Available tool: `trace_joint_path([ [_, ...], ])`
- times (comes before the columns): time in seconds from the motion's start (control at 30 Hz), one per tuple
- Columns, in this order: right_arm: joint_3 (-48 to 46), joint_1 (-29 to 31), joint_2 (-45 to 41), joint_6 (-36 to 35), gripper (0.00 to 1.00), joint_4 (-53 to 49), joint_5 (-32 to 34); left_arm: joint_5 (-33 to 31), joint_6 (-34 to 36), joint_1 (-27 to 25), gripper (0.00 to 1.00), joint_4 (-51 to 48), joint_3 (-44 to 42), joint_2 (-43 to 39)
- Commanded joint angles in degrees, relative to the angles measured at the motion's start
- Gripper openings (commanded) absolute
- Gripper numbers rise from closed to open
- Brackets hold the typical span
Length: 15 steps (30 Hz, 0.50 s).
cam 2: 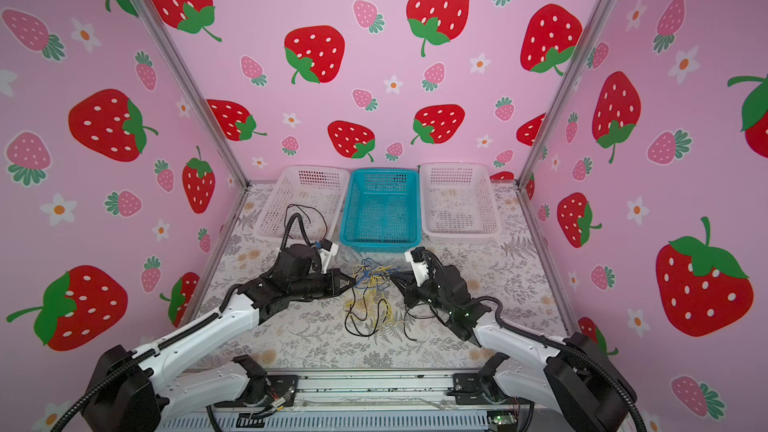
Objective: Untangle the cables
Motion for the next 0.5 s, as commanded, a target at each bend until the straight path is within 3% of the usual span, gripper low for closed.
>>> trace_joint_path([
  [0.0, -1.2, -1.6, -0.9, 0.1, 0.04, 0.4, 1.6, -4.3, 0.3, 1.7, 0.0, -6.0, -0.3, -1.1],
  [0.27, -1.8, -1.8, -5.8, 0.6, 0.0, -0.4, 0.6, -3.9, 2.5, 2.0, 0.0, -6.7, -1.2, -3.9],
  [0.47, 1.3, 0.0, 2.2, 4.8, 0.32, 6.9, -11.7, -0.8, 1.9, 2.0, 0.0, -1.5, -3.2, -4.8],
])
